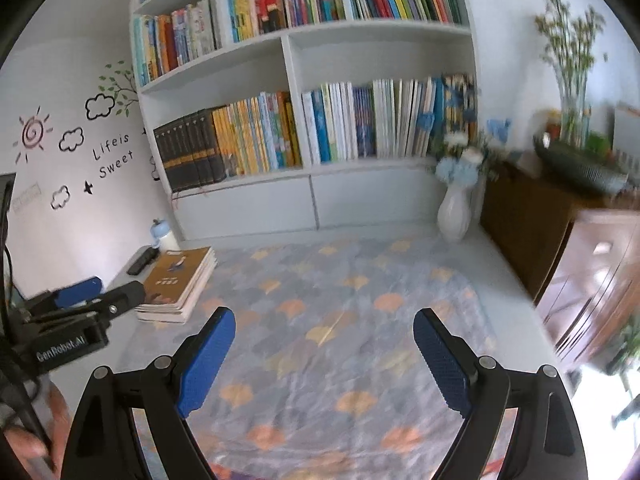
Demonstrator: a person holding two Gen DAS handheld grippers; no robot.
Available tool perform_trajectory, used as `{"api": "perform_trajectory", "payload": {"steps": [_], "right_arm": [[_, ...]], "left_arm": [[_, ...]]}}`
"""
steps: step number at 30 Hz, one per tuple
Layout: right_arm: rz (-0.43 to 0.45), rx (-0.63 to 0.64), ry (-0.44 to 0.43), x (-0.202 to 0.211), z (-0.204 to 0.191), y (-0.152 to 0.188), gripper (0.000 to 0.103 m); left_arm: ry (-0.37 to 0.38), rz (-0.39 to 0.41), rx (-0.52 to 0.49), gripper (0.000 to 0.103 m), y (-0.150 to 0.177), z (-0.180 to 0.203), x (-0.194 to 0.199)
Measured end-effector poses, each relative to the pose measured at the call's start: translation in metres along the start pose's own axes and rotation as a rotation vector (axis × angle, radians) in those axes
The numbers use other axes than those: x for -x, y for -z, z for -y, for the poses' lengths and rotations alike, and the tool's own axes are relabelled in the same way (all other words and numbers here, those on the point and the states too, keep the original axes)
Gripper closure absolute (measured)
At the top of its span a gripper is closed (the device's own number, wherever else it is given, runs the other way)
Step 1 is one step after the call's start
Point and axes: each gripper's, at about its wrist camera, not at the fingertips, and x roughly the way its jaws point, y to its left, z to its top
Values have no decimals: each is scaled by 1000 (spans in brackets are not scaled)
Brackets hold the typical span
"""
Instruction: Organize books
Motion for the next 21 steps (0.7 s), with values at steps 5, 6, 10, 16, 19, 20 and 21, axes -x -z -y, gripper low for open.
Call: {"api": "perform_trajectory", "payload": {"steps": [5,6,10,16,19,20,21], "right_arm": [[25,-23,-13,3,9,-8,8],[25,-24,-16,2,9,-9,8],[20,-24,-14,-1,9,-11,8],[11,-37,-15,-11,8,-16,8],[1,-31,-12,-17,4,-20,8],[-1,-29,-12,-18,2,-21,8],[-4,-27,-14,-21,0,-23,8]], "left_arm": [[-62,-10,-71,19,-8,5,-4],[-65,-14,-78,19,-9,6,-6],[-48,-34,-96,19,-8,9,-9],[11,-3,-34,18,-9,-6,-8],[-6,5,-55,16,-12,-11,-11],[-11,-4,-69,15,-13,-12,-14],[-11,-21,-82,11,-15,-13,-17]]}}
